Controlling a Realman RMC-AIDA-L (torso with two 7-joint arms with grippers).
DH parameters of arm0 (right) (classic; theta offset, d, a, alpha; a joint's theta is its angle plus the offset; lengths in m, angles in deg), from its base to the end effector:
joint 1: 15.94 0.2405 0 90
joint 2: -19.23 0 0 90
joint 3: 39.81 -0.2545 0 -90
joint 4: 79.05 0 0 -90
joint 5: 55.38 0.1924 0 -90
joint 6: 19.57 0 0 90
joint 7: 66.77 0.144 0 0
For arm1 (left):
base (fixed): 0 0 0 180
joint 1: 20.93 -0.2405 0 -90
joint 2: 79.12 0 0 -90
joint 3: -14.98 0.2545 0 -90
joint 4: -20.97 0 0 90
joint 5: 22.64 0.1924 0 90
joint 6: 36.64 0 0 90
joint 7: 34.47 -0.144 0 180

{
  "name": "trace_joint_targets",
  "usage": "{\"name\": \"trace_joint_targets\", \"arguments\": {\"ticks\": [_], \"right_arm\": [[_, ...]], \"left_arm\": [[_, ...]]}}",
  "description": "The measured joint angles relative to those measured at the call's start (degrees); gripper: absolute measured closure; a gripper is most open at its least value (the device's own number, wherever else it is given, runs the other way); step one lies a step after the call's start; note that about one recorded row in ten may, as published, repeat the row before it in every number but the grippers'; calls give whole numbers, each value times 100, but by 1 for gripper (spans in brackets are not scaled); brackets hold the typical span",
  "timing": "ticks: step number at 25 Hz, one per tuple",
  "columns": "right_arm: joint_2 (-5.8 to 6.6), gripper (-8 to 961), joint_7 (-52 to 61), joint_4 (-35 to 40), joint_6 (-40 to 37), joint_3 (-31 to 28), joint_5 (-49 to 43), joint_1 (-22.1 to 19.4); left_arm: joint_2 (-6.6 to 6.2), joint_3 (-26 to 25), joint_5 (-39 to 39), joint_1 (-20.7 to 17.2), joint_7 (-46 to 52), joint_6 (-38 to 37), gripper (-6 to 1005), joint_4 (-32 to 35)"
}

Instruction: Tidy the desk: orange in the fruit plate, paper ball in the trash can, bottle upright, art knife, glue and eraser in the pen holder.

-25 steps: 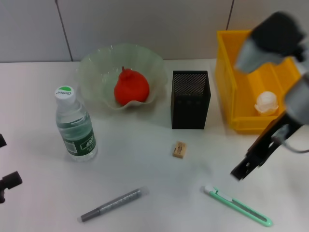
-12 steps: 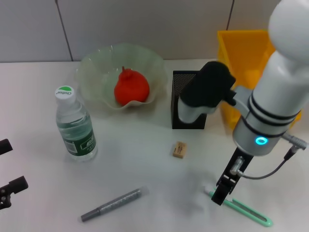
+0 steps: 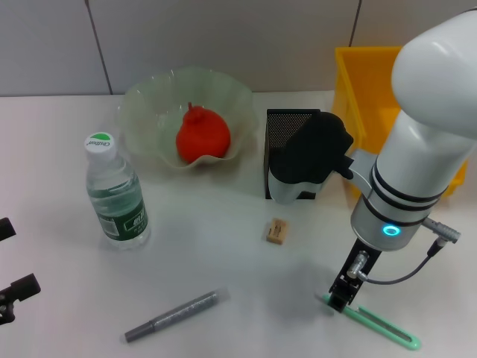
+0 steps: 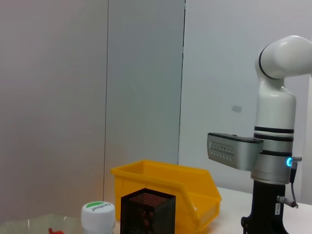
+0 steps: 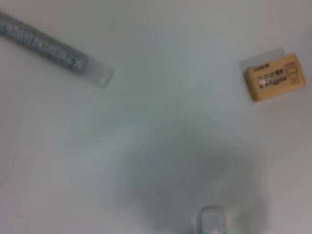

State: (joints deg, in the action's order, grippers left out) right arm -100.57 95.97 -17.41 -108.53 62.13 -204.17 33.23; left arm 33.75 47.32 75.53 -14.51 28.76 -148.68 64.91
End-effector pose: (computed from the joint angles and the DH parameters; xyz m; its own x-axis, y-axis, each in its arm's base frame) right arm 0.1550 0.3251 -0.0695 0.6095 -0.5943 0.5247 -0.4342 -0.8040 -0.4063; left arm -0.3185 0.1925 0.0967 0.7428 0.0780 0.6649 0.4029 -0.8452 -0.3511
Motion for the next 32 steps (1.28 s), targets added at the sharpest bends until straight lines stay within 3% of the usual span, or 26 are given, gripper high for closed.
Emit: {"name": "trace_joint_targets", "arguments": {"ticks": [2, 8, 16, 24, 27, 32], "right_arm": [[1, 311, 0, -18, 36, 1, 15, -7], [0, 490, -15, -213, 264, 93, 202, 17], [0, 564, -20, -260, 318, 326, 205, 45], [8, 704, -20, -94, 304, 434, 205, 6], [32, 756, -67, 235, 273, 200, 164, -104], [60, 785, -453, 1340, 296, -909, 40, -462]], "left_arm": [[0, 0, 0, -1, 0, 0, 145, 0], [-1, 0, 0, 2, -13, 34, 145, -9], [-2, -4, 0, 29, -13, 64, 144, -59], [-2, -68, -3, 26, -13, 100, 144, -70], [-2, -86, -5, 10, -13, 100, 144, -70], [3, -143, -1, 9, -13, 100, 144, -81]]}}
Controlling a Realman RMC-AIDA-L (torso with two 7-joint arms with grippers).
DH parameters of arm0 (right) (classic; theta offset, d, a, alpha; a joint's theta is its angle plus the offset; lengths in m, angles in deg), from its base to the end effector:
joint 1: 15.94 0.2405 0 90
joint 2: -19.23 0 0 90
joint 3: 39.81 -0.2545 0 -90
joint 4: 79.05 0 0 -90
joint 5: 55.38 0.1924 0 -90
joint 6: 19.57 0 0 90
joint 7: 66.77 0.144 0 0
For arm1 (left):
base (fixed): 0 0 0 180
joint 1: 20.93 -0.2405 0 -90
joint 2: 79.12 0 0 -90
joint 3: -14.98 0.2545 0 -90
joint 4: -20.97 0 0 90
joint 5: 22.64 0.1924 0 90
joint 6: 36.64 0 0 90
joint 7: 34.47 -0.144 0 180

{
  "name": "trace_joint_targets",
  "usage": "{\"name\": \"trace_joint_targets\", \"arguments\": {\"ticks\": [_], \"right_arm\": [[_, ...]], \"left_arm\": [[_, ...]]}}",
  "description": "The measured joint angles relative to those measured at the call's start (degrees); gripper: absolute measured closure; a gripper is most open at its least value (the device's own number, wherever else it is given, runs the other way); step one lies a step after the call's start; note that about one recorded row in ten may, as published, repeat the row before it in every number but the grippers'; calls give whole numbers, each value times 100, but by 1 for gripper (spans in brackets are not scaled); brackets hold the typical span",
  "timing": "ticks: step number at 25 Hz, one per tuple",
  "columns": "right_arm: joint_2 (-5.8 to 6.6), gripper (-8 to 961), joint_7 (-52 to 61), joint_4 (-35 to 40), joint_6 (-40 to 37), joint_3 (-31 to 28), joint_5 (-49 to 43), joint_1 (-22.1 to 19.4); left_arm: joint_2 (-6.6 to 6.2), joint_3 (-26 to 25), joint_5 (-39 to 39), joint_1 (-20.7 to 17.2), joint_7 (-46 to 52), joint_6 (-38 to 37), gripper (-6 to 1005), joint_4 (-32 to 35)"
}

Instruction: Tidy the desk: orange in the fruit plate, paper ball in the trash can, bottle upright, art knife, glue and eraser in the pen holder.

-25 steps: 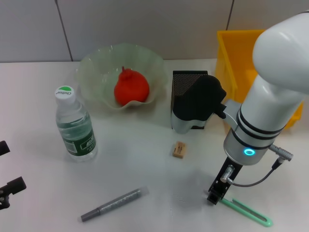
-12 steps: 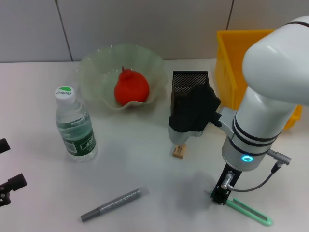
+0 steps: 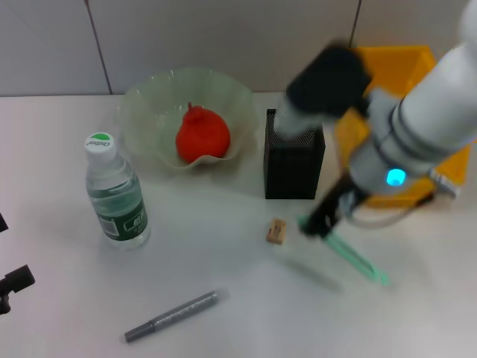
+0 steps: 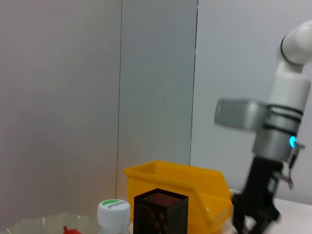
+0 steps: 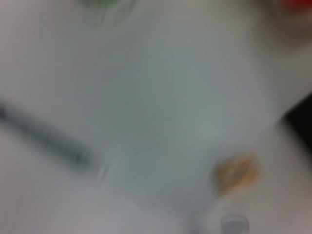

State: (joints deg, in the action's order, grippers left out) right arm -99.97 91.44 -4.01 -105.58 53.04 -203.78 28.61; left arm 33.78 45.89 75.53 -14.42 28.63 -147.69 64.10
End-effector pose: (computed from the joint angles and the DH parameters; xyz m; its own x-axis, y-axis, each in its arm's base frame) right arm 0.1231 0.3458 -0.0396 0.7781 -0.5588 0.2868 -0.4192 -0.8021 -0.4254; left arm -0.3220 0.1941 0.0985 0.7369 0.0790 0.6714 0.4272 -0.8241 -0.3720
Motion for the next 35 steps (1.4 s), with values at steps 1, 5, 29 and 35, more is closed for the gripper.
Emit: {"name": "trace_joint_targets", "arguments": {"ticks": [1, 5, 29, 35], "right_arm": [[-1, 781, -94, 239, 78, -227, -10, -84], [-7, 767, -417, 1024, 823, -815, 49, -435], [-7, 682, -2598, -827, 3974, -897, 1933, -639], [-7, 660, -2533, -714, 3797, -950, 1852, -774]], "left_arm": [[5, -12, 0, 6, 0, 0, 144, -4], [29, -49, 1, 56, 0, 0, 144, -27], [119, -76, -4, 153, 76, 88, 145, -70], [125, -76, -1, 140, 80, 104, 145, -75]]}}
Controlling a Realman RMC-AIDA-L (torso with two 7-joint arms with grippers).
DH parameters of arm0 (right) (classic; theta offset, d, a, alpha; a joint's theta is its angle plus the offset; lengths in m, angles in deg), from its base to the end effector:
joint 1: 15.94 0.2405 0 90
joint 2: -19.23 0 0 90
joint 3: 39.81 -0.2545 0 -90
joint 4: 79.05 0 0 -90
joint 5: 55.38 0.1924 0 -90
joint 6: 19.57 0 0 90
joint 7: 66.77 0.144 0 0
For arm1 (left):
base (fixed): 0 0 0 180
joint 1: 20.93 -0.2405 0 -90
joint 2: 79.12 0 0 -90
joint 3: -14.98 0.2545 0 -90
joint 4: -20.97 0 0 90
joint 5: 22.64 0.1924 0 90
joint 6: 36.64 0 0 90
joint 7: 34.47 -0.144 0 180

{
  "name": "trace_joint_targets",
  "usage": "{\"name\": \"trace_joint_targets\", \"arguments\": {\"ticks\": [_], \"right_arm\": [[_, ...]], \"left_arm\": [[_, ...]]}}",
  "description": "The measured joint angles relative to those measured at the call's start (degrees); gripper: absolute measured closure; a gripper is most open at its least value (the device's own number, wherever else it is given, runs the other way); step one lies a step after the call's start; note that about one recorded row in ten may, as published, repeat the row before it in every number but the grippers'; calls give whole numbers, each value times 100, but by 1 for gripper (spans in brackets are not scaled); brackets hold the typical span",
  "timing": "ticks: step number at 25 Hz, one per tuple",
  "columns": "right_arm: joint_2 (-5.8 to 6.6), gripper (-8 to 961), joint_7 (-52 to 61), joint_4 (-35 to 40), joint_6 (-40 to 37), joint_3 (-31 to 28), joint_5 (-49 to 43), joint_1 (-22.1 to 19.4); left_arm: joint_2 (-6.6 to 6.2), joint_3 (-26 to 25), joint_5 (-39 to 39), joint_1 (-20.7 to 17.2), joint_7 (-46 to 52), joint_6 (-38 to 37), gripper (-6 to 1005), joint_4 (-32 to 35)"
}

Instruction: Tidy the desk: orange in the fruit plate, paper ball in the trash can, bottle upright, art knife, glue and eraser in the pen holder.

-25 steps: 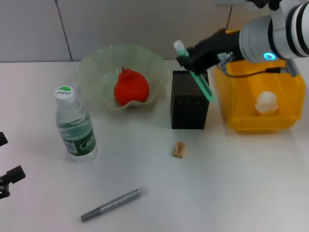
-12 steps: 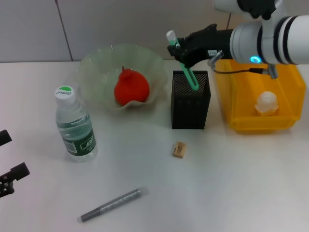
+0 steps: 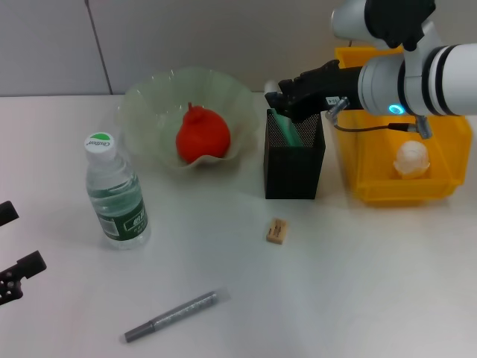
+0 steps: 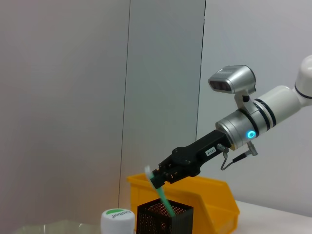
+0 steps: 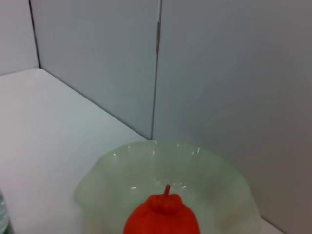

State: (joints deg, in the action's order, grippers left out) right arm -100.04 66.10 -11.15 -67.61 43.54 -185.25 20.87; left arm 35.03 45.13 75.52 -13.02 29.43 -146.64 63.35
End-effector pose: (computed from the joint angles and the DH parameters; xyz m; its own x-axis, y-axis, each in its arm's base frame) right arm 0.1275 0.4071 -0.0149 0.9094 -0.3170 -0.2691 -0.4154 -0.7227 -0.5524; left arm -0.3172 0.2027 0.0914 0.7129 0.0819 0.6965 0.4479 -0.8174 -0.3623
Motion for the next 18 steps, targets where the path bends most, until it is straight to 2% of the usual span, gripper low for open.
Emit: {"name": "trace_joint_targets", "arguments": {"ticks": [2, 4, 5, 7, 8, 9, 12, 13, 14, 15, 18], "right_arm": [[2, 653, 56, 192, -297, -78, -9, -43], [8, 646, 207, 541, -996, -376, -24, -24], [8, 605, 207, 541, -996, -376, -24, -24], [12, 524, 490, 1000, -1645, -485, -174, -24], [12, 483, 490, 1000, -1645, -485, -174, -24], [20, 442, 855, 1293, -2223, -509, -577, 85], [27, 438, 1502, 1462, -3268, -556, -1469, 587], [27, 437, 1502, 1462, -3268, -556, -1469, 587], [26, 435, 1680, 1250, -3795, -587, -1842, 953], [26, 434, 1680, 1250, -3795, -587, -1842, 953], [10, 432, 1725, 701, -4140, -546, -2052, 1349]], "left_arm": [[4, 0, 1, 4, 7, 0, 145, -5], [11, 23, 1, 21, 10, -3, 145, -10], [11, 23, 1, 21, 10, -3, 145, -10], [13, 23, 1, 26, 10, -25, 145, -11], [13, 23, 1, 26, 10, -25, 145, -11], [13, 14, 1, 28, 10, -33, 145, -11], [13, 15, 1, 30, 10, -47, 145, -11], [13, 15, 1, 30, 10, -47, 145, -11], [12, 32, 1, 30, 8, -48, 145, -11], [12, 32, 1, 30, 8, -48, 145, -11], [11, 43, 1, 43, 4, -52, 145, -11]]}}
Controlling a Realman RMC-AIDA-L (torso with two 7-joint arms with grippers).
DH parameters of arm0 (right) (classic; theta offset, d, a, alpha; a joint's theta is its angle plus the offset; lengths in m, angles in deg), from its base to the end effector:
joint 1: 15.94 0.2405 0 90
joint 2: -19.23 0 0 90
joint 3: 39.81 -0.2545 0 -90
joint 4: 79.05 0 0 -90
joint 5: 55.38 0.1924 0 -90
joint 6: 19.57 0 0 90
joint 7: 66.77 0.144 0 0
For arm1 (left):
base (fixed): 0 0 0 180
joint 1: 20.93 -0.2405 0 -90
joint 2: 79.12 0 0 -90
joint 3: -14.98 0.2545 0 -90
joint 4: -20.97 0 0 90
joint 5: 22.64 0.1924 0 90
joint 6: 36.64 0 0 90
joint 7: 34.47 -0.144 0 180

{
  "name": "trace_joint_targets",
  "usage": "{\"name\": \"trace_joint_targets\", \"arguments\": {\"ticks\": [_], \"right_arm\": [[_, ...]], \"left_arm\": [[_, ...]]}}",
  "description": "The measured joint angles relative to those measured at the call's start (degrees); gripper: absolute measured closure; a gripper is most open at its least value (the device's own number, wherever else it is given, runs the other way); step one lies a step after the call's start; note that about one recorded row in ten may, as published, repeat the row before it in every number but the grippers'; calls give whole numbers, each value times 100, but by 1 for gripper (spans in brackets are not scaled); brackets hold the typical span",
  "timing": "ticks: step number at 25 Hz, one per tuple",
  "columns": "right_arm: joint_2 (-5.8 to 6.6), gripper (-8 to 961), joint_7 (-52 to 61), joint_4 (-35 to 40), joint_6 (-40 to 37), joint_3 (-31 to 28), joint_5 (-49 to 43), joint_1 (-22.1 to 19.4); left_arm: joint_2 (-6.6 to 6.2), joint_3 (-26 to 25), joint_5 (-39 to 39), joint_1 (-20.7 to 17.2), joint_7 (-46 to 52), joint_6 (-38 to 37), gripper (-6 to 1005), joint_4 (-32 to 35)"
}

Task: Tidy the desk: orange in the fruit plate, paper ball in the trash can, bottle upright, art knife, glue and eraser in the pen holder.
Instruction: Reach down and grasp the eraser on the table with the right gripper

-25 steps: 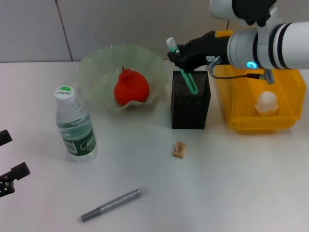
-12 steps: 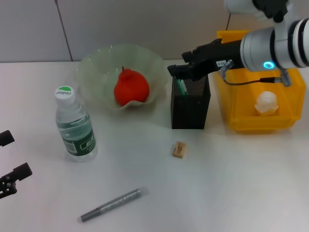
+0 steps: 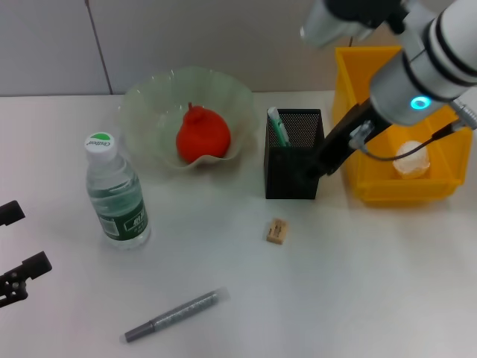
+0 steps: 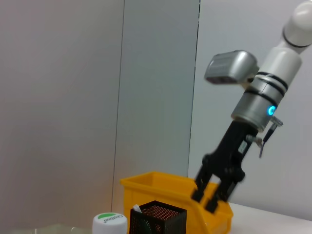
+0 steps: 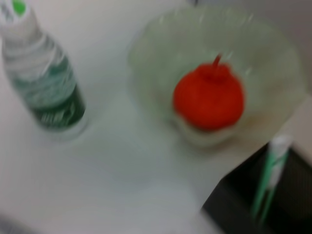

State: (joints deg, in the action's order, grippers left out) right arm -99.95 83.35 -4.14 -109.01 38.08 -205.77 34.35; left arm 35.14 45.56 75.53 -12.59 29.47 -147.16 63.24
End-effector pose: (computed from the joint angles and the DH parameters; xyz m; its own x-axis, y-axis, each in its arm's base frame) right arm 0.0982 0.3782 0.0005 0.8308 -0.5226 0.1915 -0.3987 -0.7988 -0.4505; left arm -0.3141 0.2040 0.0894 0.7094 0.0788 0.7003 0.4368 -0.8290 -0.3492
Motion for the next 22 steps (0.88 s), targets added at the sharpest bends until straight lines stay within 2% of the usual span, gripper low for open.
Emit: {"name": "trace_joint_targets", "arguments": {"ticks": [1, 3, 12, 22], "right_arm": [[-13, 432, -2, -349, 47, 89, 1, 130], [-21, 433, -2, -535, 135, 168, 16, 171], [-51, 428, -7, -1942, 1351, 1129, 291, 483], [-55, 427, -64, -2561, 2069, 1624, 653, 573]], "left_arm": [[0, 5, 0, 3, -1, -10, 145, 0], [0, 6, 0, 3, -2, -16, 145, 0], [0, 6, 0, 1, -1, -45, 145, 0], [0, 3, 0, 9, 3, -50, 144, 0]]}}
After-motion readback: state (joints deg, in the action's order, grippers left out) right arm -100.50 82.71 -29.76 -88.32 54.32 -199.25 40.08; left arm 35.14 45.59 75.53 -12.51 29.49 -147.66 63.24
